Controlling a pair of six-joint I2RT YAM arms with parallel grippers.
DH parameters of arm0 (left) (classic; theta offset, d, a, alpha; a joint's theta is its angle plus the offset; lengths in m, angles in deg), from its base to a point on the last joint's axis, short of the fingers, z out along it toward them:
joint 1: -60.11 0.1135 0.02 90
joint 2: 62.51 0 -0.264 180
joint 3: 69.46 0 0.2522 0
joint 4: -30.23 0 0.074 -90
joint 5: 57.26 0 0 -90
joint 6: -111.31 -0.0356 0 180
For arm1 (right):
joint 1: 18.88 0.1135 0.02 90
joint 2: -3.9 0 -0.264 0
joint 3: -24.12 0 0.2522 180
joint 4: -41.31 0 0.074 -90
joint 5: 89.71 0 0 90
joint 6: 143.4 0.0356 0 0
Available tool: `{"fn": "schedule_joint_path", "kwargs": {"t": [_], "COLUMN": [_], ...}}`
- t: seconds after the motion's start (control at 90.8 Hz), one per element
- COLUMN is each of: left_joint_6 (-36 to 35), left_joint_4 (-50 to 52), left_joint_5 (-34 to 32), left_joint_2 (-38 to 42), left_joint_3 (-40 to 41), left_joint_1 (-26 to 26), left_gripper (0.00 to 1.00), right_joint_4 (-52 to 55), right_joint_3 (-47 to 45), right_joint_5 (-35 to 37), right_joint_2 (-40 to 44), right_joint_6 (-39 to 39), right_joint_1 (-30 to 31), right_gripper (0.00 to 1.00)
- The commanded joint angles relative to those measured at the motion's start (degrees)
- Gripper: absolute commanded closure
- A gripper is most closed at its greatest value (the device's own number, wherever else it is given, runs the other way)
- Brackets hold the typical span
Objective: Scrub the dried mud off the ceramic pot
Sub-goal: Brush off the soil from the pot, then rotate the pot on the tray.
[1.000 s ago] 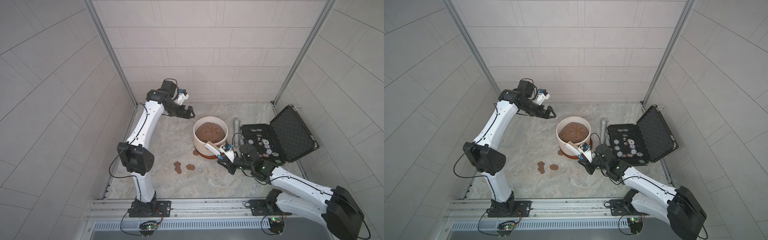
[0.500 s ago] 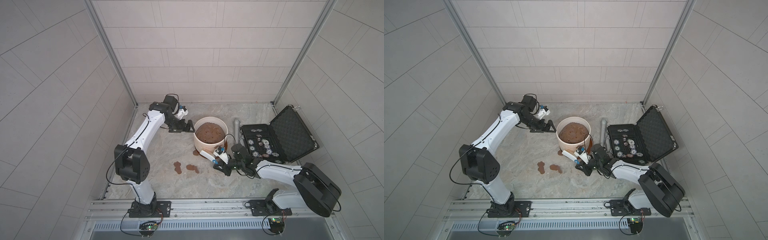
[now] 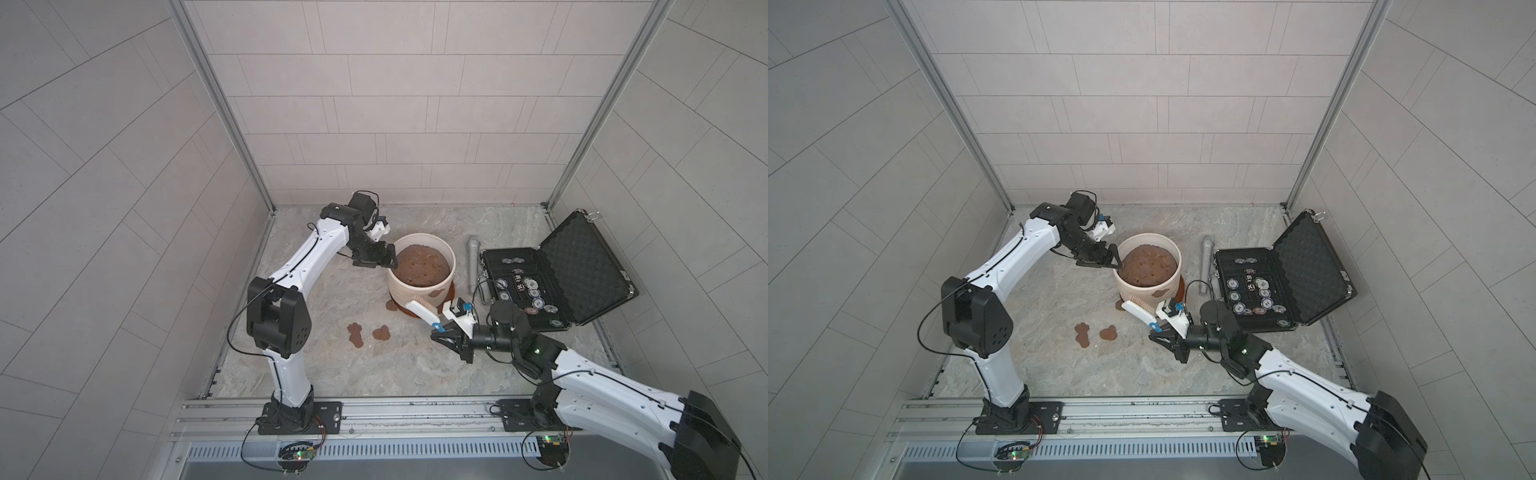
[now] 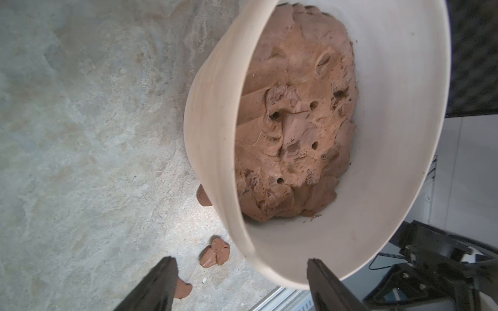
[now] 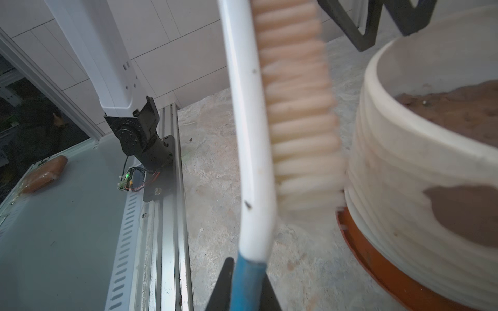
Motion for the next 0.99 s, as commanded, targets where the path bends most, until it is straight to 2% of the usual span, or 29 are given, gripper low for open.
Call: {"fn": "schedule_joint_path", "kwargs": {"t": [0.0, 0.099, 0.165, 0.319, 0.407, 0.495, 0.55, 0.605, 0.748, 0.859, 0.925, 0.98], "left_joint_6": [1.2, 1.85, 1.82, 2.01, 2.79, 3.22, 3.5, 3.59, 3.18, 1.99, 1.14, 0.33], "left_joint_4": [1.28, 1.35, 1.63, 3.57, 4.25, 5.25, 5.61, 5.9, 6.8, 7.61, 8.66, 9.68], "left_joint_5": [-3.62, -4.08, -5.32, -12.7, -17.86, -21.28, -22.05, -22.41, -22.29, -23.38, -23.51, -23.03], "left_joint_2": [-1.27, -2.02, -2.57, -5.78, -7.81, -9.55, -10.3, -10.92, -12.91, -15.31, -17.12, -18.56], "left_joint_3": [-2.62, -2.77, -3.26, -7.72, -10.2, -12.22, -13.24, -14.22, -17.79, -21.42, -24.29, -27.23], "left_joint_1": [-1.74, -3.03, -4.05, -6.47, -7.1, -7.26, -7.42, -7.43, -8.1, -8.91, -9.19, -9.24], "left_gripper": [0.34, 0.49, 0.53, 0.56, 0.63, 0.65, 0.66, 0.72, 0.77, 0.88, 1.0, 1.0], "right_joint_4": [0.0, 1.51, 3.66, 9.28, 12.45, 14.56, 15.49, 16.13, 17.36, 18.03, 18.83, 19.5], "right_joint_3": [-2.61, -2.67, -1.91, 1.99, 4.75, 6.99, 8.14, 9.07, 11.8, 13.47, 14.54, 15.28], "right_joint_5": [5.45, 6.83, 7.44, 10.9, 12.54, 13.86, 14.37, 15.51, 18.83, 20.09, 20.48, 20.72], "right_joint_2": [4.26, 7.26, 8.29, 9.22, 9.24, 9.0, 8.85, 8.8, 8.69, 7.92, 7.13, 6.69], "right_joint_6": [4.17, 4.08, 3.55, 2.43, 1.92, 1.67, 1.51, 1.61, 1.39, 0.64, 0.18, -0.12], "right_joint_1": [0.05, 0.03, 0.04, 0.04, 0.03, 0.04, 0.05, 0.05, -0.04, -0.07, -0.13, -0.21], "right_gripper": [1.0, 1.0, 1.0, 1.0, 1.0, 1.0, 1.0, 1.0, 1.0, 1.0, 1.0, 1.0]}}
